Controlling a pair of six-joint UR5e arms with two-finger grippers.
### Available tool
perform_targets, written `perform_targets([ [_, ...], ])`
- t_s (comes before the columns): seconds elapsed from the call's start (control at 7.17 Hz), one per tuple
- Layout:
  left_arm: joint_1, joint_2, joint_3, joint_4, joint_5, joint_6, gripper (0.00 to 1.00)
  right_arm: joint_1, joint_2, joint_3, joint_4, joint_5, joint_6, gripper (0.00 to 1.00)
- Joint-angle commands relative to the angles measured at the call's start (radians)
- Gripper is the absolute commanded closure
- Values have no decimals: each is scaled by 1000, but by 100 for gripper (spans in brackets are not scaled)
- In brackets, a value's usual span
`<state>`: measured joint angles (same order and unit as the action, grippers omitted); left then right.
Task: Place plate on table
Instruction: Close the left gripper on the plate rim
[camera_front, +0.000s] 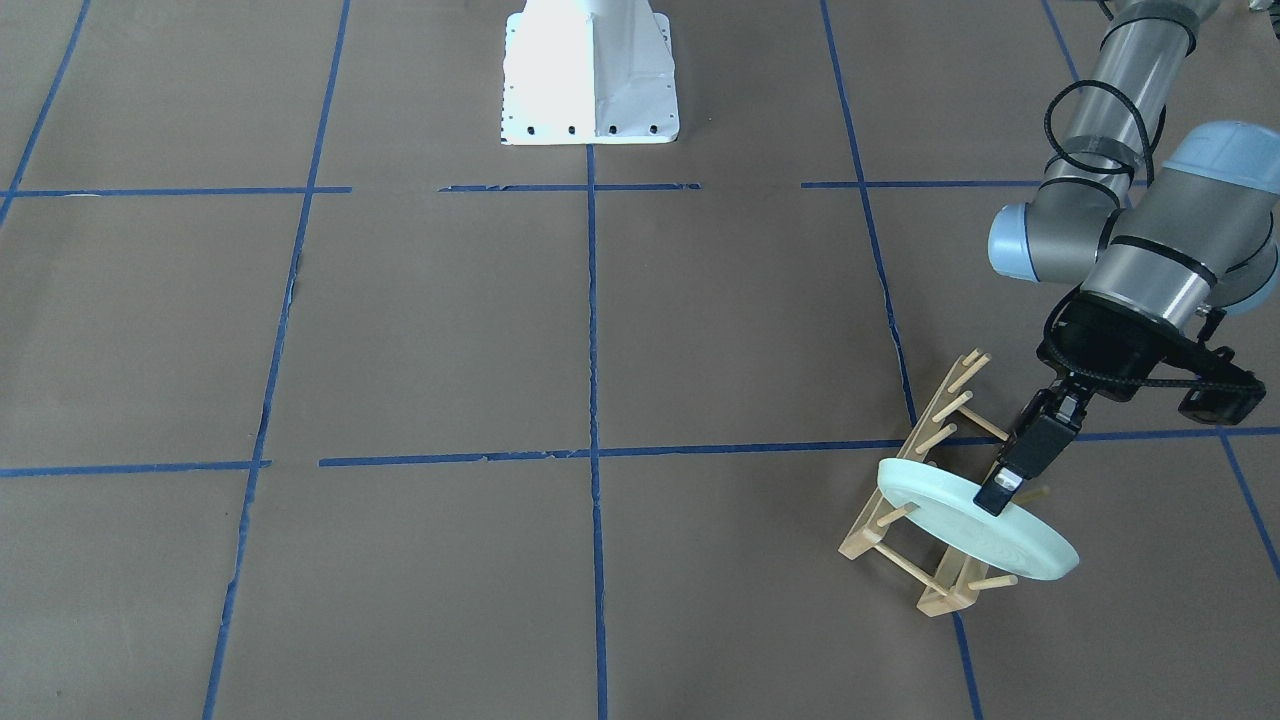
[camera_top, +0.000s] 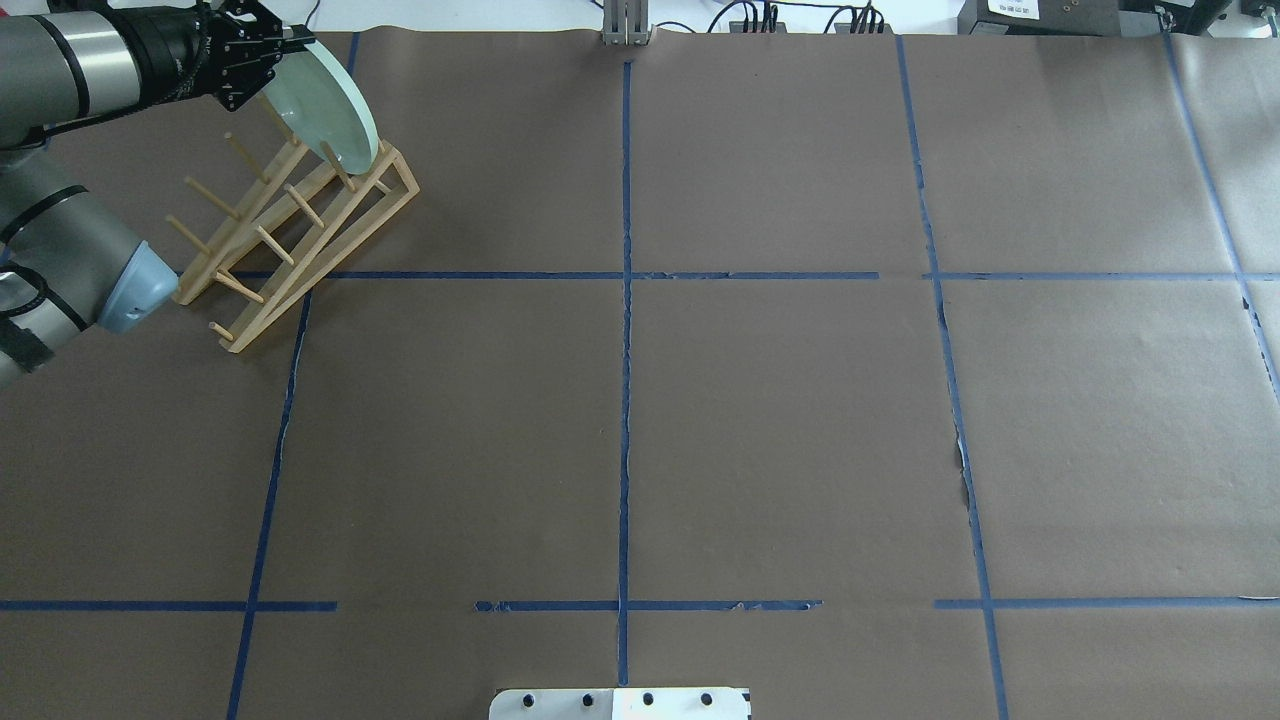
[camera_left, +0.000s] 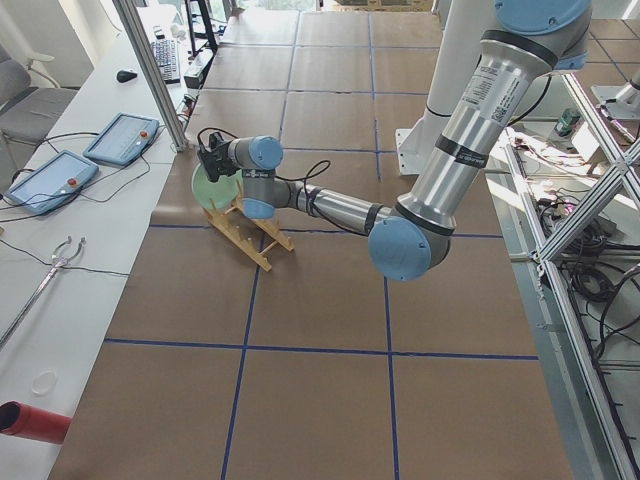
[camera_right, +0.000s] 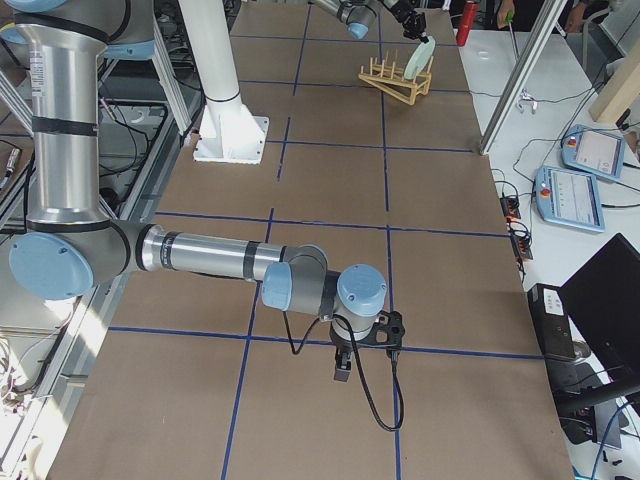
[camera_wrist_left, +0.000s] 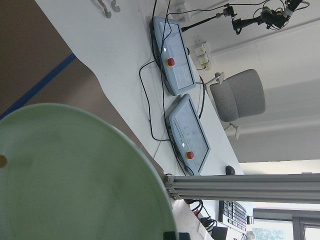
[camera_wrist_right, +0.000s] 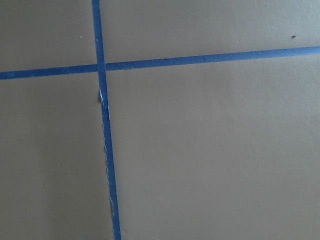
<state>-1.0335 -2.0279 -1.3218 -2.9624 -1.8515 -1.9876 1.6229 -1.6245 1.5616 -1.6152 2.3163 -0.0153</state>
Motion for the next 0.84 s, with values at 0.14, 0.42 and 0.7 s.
perform_targets([
  [0.14,-5,37,1,-123,-5,-5,100,0,0,0,0,0,0,0],
  [0.42,-7,60,1,-219,-2,-55,100,0,0,0,0,0,0,0],
  [0.7,-10,63,1,-271,6,-132,100,0,0,0,0,0,0,0],
])
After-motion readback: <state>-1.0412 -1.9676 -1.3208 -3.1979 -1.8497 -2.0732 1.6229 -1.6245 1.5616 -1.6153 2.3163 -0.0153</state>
